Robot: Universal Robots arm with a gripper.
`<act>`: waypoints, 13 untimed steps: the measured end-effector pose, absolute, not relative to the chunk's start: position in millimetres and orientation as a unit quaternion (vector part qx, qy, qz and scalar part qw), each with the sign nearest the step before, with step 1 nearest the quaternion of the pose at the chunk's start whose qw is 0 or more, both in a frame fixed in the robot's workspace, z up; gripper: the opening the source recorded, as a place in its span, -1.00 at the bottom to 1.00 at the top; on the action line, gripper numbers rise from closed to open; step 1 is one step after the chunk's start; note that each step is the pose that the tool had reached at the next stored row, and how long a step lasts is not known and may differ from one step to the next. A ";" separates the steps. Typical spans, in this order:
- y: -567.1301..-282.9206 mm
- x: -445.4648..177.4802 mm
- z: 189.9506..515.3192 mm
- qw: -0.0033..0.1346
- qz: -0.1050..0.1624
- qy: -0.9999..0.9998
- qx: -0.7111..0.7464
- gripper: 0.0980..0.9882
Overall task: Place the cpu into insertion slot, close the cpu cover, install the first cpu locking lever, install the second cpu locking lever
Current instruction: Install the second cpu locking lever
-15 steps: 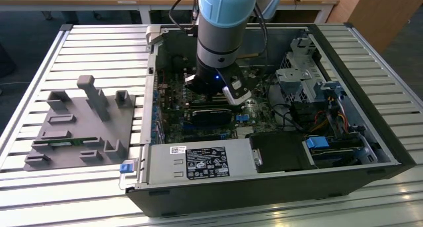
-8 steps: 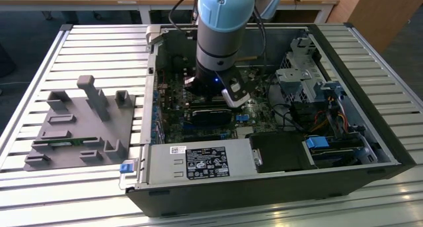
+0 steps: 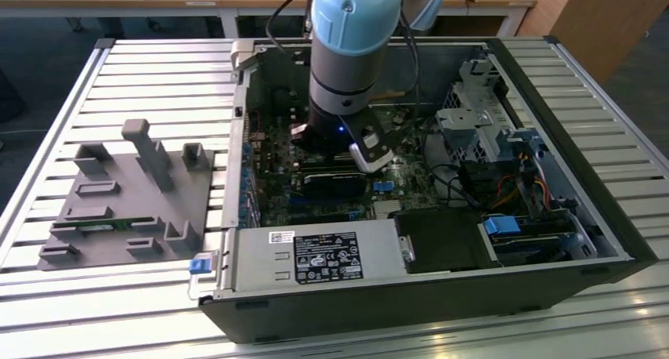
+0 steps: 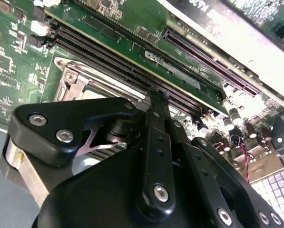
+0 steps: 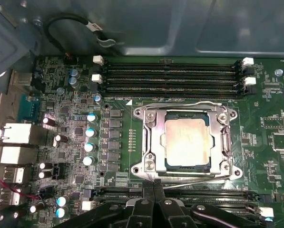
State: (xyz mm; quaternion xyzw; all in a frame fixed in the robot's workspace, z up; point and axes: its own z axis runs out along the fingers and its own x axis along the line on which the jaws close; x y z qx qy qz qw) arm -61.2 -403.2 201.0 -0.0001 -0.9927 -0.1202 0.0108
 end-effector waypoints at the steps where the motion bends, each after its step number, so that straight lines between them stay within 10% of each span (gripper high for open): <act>1: -403.3 -62.0 200.6 0.011 -0.123 -0.992 0.000 -0.97; 13: -404.6 -69.0 194.5 0.011 -0.143 -0.990 0.000 -0.97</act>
